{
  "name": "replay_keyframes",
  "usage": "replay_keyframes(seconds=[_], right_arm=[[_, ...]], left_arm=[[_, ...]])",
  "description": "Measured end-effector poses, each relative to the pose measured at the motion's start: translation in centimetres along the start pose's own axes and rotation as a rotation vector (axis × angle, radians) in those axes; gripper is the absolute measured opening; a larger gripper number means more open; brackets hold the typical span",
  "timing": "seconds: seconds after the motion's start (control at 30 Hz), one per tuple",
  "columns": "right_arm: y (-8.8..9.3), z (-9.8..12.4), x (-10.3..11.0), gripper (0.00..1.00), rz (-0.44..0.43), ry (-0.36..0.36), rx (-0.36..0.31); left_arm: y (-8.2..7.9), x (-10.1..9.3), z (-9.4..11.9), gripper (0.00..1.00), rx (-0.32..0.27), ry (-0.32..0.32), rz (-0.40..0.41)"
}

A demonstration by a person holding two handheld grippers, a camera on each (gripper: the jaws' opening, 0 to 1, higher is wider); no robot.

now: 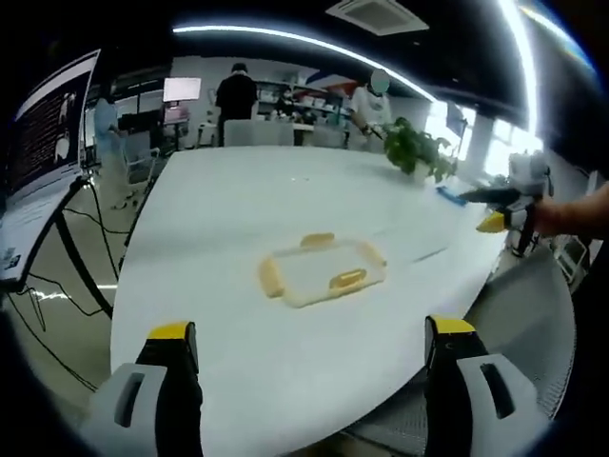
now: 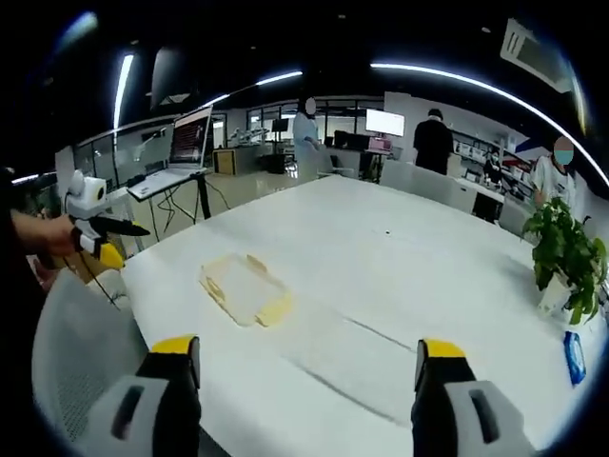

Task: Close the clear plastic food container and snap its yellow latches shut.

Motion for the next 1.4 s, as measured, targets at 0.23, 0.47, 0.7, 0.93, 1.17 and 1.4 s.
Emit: replay_keyframes(seconds=[0.23,0.47,0.7,0.93,1.17,1.4], right_arm=[[0.4,-1.5,-0.4,0.92,-0.019,-0.05,0.001],[0.4,-2.4,-0.3,0.86,-0.028,-0.107,0.019],[0.7,-3.7,0.1,0.84,-0.072,-0.148,0.014],[1.5,-4.6,0.1,0.78,-0.033,-0.192,0.06],[1.7,-5.4,0.1,0.79,-0.005,-0.253,0.073],[1.9,-6.2,0.2,0.79,0.015,-0.297,0.085]], left_arm=[[0.5,-0.2,-1.0,0.98,0.023,-0.031,0.01],[0.8,-0.6,-1.9,0.97,0.046,-0.041,0.015],[0.7,-0.4,-3.1,0.98,0.086,-0.03,-0.022],[1.0,-0.1,-3.7,0.94,0.181,-0.021,-0.045],[0.6,-0.2,-4.9,0.94,0.203,-0.033,-0.022],[1.1,0.7,-6.4,0.93,0.289,-0.016,-0.079]])
Point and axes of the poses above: the point that each gripper's makers call its tool centre point, and the gripper's own axes: z roughly backward along the fingers, x roughly to its left, y roughly out of its underside, the point moved 6 cm from there along z, roughly backward along the fingers, and after that the axes turned 15 degrees about -x, right-handed, at the moved point
